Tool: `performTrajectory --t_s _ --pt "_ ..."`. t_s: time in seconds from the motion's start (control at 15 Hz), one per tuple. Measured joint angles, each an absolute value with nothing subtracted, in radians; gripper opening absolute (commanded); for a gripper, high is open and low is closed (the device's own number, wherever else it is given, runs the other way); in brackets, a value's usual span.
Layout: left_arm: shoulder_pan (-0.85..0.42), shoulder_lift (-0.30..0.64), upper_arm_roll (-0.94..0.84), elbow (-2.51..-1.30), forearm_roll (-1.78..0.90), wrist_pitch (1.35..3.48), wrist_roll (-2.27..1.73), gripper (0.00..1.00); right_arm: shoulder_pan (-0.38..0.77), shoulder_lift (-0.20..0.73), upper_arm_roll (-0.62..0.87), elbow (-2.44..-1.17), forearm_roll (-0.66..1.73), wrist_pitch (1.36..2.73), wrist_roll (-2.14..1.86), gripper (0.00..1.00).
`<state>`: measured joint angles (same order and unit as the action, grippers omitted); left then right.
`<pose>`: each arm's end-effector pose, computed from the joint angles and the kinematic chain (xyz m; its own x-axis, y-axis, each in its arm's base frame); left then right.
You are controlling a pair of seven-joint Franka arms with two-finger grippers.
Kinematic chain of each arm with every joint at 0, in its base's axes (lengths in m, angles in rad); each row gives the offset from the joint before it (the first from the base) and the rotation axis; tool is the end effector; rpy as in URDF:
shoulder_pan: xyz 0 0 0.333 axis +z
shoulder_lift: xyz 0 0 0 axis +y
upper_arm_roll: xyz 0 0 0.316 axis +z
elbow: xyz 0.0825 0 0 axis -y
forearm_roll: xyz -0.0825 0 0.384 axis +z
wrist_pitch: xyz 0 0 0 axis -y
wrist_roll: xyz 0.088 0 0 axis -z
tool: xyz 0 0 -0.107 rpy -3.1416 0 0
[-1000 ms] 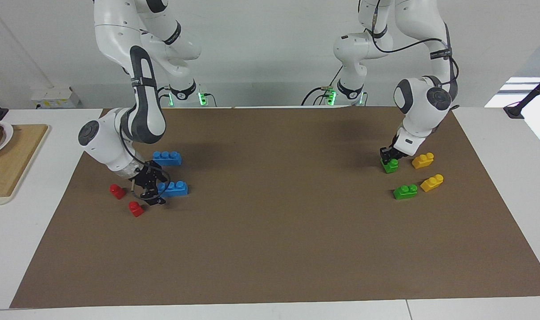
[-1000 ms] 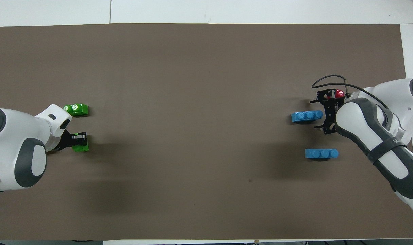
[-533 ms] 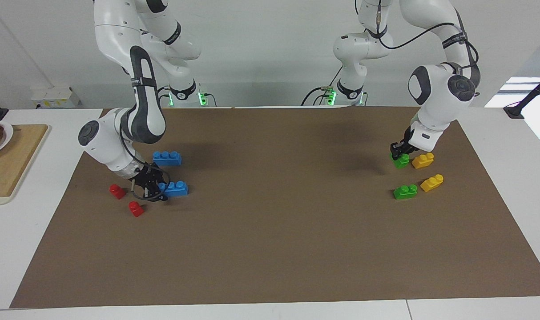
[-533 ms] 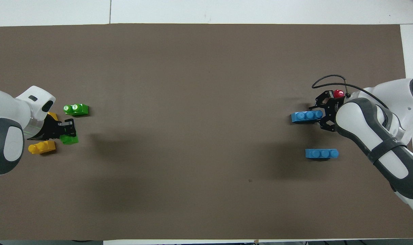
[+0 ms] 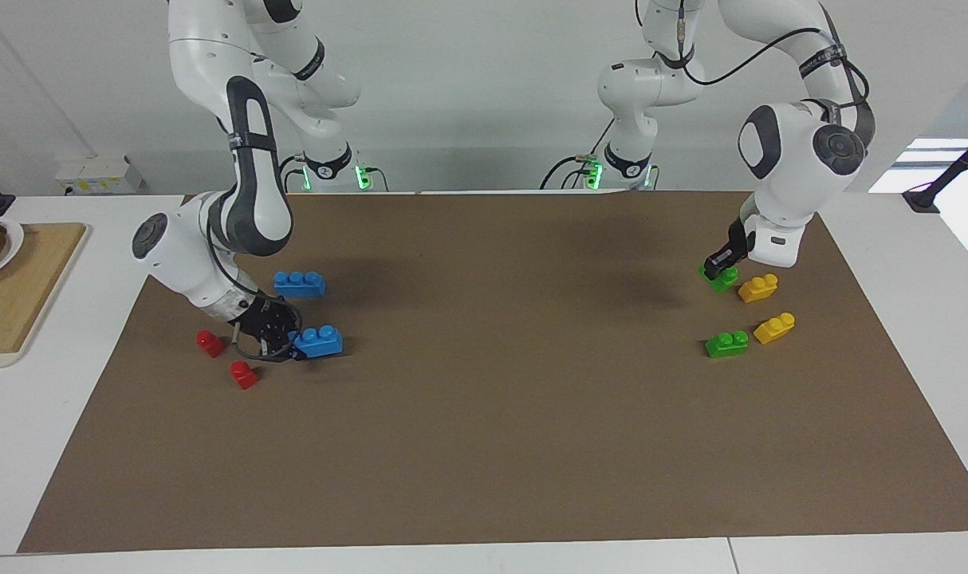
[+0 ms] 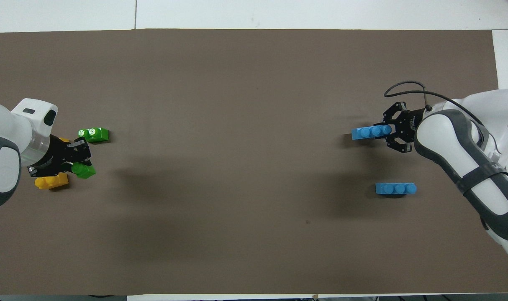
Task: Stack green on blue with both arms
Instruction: 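Carry the green brick and blue brick toward the table center with both grippers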
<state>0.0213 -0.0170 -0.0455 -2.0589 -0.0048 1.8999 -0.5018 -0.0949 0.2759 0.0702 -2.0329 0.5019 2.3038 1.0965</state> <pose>0.5285 -0.0132 0.4312 0.8783 0.4613 -0.1258 0.4567 -0.8872 -0.0650 0.5943 -0.0059 0.3123 0.1184 -0.9237 -0.3644 -0.9907 -0.0849 -0.1066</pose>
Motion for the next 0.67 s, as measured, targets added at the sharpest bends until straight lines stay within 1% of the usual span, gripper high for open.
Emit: performTrajectory --t_s 0.13,0.33,0.67 --pt "0.001 -0.023 -0.048 -2.053 -0.011 1.898 -0.574 0.0 -0.025 0.276 0.072 -1.986 0.504 2.297 1.224 0.0" --pt "-0.008 -0.04 -0.049 -2.044 -0.069 1.895 -0.637 0.0 0.111 0.276 0.075 -1.935 0.504 2.298 1.396 0.0" --pt "-0.008 -0.07 -0.057 -2.042 -0.096 1.871 -0.762 0.0 0.339 0.292 0.077 -1.93 0.504 2.343 1.594 0.0"
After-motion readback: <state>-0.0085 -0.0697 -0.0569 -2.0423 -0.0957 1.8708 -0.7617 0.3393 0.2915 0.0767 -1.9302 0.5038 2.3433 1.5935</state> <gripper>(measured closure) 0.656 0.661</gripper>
